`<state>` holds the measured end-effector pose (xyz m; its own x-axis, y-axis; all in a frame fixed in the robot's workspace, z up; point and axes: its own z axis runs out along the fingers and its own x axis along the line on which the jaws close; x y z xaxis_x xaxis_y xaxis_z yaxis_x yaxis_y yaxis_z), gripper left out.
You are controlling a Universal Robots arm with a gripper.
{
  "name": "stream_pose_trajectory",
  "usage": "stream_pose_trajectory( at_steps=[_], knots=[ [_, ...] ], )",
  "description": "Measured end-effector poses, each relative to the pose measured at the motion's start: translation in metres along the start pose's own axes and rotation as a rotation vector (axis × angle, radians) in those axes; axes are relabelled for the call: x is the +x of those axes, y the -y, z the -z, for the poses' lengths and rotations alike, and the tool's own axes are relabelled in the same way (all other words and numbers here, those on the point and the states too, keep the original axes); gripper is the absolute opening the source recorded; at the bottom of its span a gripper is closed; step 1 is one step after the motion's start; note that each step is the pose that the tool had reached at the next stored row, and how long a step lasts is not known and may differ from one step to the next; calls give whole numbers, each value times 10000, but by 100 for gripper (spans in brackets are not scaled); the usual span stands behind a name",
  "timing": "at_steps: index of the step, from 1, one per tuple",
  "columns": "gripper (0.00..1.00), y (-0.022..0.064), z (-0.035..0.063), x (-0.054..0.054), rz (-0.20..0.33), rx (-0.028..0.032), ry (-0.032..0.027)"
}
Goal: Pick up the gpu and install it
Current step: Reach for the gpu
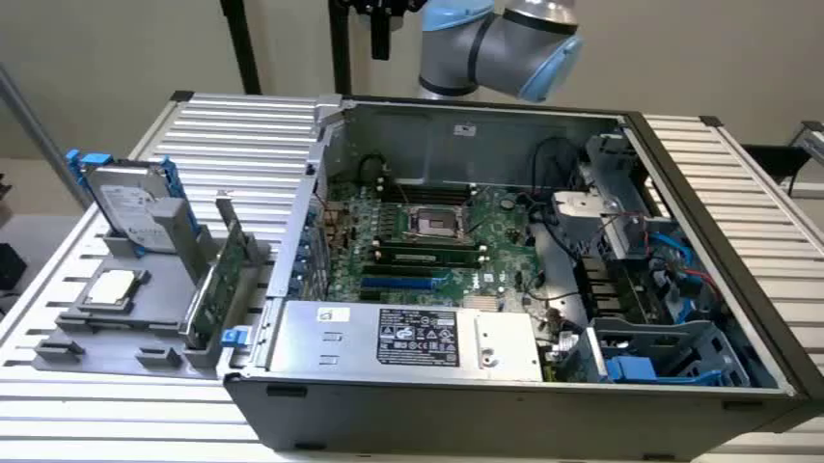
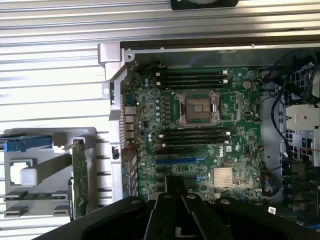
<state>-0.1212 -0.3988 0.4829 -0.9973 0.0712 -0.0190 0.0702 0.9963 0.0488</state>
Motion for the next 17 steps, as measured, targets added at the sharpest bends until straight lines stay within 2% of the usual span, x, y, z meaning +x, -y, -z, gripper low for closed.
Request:
stream_pose_trajectory(
  at_steps=[13,17],
  knots=[
    [11,-1,18,0,0,0,0],
    [11,44,19,35,-12,2,-9]
  ],
)
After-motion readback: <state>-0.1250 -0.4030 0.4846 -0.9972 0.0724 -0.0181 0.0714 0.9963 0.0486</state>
